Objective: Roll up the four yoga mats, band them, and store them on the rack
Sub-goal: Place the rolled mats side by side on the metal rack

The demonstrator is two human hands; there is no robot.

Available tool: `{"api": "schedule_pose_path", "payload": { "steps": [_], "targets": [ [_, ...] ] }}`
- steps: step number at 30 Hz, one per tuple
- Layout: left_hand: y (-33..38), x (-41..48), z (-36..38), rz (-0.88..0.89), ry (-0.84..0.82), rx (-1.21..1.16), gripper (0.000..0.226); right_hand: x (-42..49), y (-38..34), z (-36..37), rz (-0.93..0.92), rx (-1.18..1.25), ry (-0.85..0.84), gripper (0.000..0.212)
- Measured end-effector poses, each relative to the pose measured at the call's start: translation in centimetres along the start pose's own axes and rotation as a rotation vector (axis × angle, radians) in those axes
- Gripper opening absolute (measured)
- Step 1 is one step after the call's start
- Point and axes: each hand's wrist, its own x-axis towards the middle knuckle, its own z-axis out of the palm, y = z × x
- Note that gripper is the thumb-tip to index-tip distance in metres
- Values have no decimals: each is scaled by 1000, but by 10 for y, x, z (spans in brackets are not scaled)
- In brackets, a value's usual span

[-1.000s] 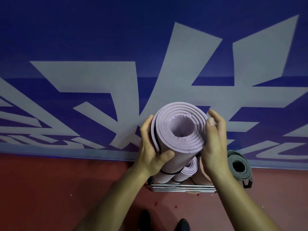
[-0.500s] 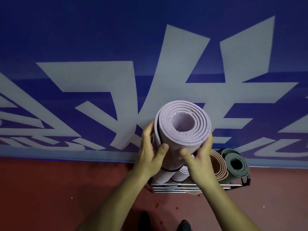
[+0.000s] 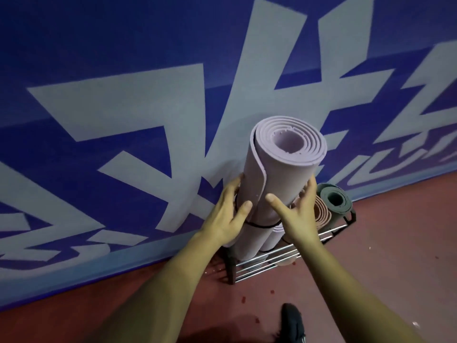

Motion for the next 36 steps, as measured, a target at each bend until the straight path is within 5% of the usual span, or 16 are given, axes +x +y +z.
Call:
{"api": "schedule_pose_path", "payload": {
  "steps": [7,19,36],
  "targets": [
    [-51,-10,3,-2,-181,195,67,-30,28,34,15,-82,186,122],
    [-161,-30,68,-117,-220,64,59,-45,111,28,-99,-139,365,143],
    [-198,-43,85,-326,-237,-216,57,-25,84,35,-176,-180,453,135]
  ]
}}
